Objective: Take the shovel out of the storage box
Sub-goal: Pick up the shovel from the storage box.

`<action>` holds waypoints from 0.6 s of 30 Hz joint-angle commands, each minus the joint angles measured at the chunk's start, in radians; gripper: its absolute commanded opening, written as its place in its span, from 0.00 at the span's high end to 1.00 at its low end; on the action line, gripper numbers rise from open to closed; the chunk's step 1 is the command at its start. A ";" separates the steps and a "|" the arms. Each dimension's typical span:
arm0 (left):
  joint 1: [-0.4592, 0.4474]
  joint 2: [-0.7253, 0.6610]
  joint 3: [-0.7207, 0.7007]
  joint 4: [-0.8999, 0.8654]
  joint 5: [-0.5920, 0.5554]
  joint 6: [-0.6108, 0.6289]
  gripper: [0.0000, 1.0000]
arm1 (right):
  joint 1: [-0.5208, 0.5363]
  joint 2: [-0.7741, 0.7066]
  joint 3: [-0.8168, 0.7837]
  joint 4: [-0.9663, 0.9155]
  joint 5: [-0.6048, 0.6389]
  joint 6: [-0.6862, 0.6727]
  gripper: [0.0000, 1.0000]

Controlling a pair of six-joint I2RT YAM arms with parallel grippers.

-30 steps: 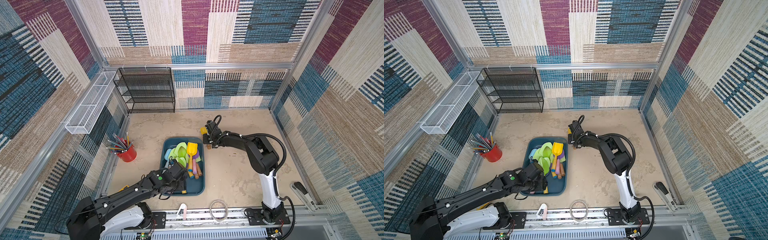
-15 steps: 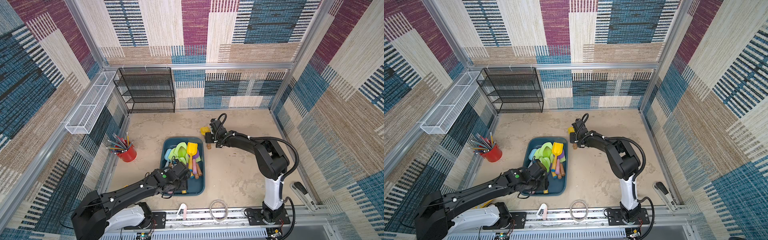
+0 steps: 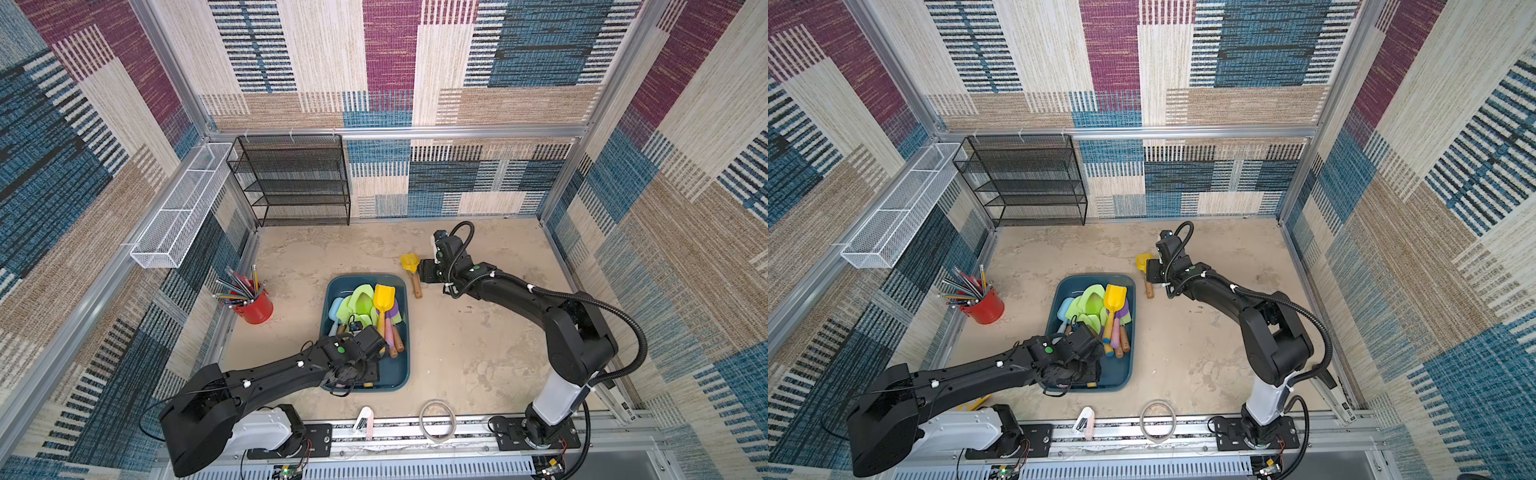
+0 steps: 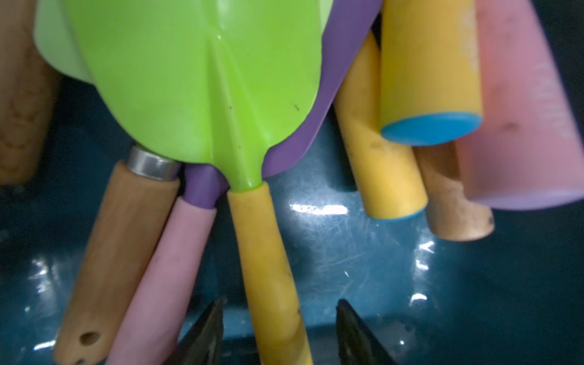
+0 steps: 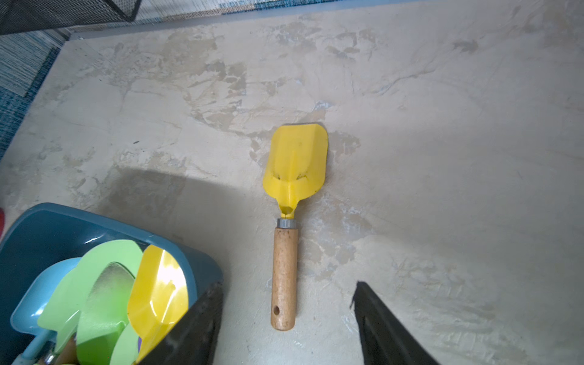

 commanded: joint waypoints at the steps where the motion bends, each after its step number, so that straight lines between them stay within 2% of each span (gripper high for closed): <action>1: -0.007 0.016 0.007 0.010 -0.009 -0.026 0.40 | -0.001 -0.024 -0.011 0.014 -0.033 -0.009 0.33; 8: -0.023 0.038 -0.009 -0.004 -0.051 -0.056 0.41 | -0.007 -0.078 -0.032 0.014 -0.078 0.007 0.39; 18: -0.045 0.116 -0.003 -0.004 -0.084 -0.082 0.42 | -0.024 -0.119 -0.071 0.031 -0.082 0.007 0.39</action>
